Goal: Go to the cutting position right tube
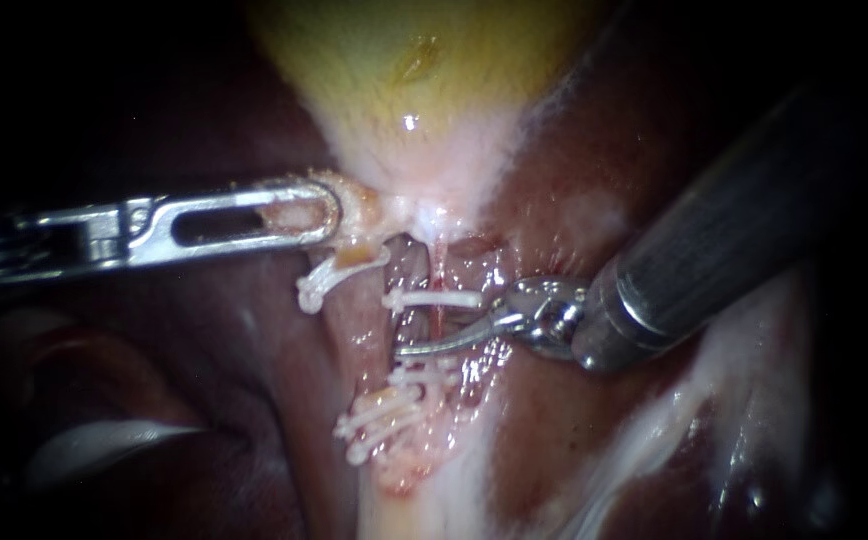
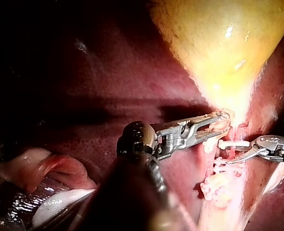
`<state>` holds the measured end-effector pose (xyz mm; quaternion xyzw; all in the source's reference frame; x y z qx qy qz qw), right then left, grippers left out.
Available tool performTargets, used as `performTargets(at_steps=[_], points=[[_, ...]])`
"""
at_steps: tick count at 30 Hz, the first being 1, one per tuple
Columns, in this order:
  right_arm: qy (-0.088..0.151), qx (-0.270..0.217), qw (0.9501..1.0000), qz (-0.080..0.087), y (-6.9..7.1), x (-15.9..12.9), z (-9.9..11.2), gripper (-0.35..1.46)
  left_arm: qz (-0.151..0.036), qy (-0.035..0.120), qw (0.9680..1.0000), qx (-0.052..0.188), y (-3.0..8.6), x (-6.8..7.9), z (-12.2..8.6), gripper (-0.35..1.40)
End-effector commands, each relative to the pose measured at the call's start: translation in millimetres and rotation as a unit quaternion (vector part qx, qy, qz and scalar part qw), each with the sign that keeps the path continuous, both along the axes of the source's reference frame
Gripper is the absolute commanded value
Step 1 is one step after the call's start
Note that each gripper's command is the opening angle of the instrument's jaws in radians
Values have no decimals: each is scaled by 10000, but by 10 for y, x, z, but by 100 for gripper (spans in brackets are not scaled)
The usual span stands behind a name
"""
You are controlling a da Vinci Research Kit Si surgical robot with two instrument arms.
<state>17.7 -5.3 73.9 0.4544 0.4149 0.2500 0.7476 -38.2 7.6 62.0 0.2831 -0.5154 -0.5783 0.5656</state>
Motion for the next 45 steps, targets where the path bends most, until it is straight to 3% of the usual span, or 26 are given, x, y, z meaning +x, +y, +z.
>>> performTargets(at_steps=[1, 8, 21, 30, 37, 40, 45], points=[[28, 41, 10000, 11, 1, 0, 0, 143, -2, 3, 10000, 1, 0, 0, 0, -35], [275, 201, 9994, -4, 1, 3, 1, 143, -1, 2, 10000, 1, 0, 0, 0, -35], [1152, 424, 9924, -113, -3, 8, -9, 143, 7, -2, 10000, -9, 0, 2, 7, -35], [1367, 429, 9897, 22, -6, 25, -12, 141, 5, 0, 10000, -13, -1, 1, 8, -35], [1671, 372, 9849, 245, -3, 41, -8, 133, 4, 0, 10000, -14, -1, 1, 8, -35], [1637, 302, 9854, 369, -2, 46, -5, 133, 7, -2, 10000, -15, 0, 1, 9, -35], [1660, 226, 9849, 440, -3, 48, -1, 129, 7, -2, 10000, -15, -1, 1, 9, -35]])
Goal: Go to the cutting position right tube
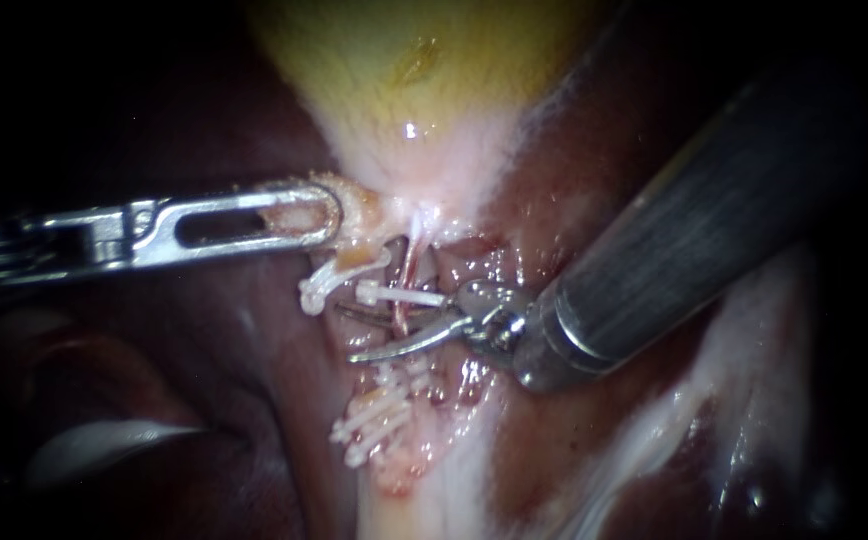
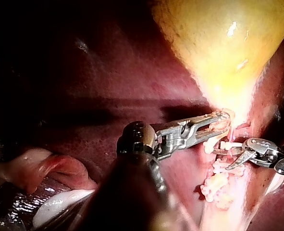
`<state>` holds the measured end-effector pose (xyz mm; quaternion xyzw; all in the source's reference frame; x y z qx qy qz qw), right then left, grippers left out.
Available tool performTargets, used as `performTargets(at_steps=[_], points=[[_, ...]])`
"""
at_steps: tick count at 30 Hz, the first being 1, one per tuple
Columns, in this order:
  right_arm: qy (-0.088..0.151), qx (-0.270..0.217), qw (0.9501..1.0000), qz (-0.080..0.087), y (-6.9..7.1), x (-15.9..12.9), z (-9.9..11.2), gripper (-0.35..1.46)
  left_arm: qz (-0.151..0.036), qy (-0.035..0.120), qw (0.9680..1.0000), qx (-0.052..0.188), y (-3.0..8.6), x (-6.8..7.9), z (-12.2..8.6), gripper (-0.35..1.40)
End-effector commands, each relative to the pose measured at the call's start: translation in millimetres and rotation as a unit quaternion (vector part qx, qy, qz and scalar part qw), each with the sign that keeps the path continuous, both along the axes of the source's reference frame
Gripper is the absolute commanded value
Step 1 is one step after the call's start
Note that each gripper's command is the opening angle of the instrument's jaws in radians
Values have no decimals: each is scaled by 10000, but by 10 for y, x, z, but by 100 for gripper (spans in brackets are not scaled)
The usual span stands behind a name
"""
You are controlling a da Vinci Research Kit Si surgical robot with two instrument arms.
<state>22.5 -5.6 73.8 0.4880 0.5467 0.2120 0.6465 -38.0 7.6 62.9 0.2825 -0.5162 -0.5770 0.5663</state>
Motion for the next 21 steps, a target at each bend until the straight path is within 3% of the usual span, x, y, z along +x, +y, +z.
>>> performTargets(at_steps=[1, 21], points=[[-1, 3, 10000, 10, 0, 0, 0, 129, 1, -1, 10000, 1, 0, 0, 0, -35], [24, 12, 10000, 23, -1, -2, 0, 128, 2, -1, 10000, 1, 0, 0, 1, -35]])
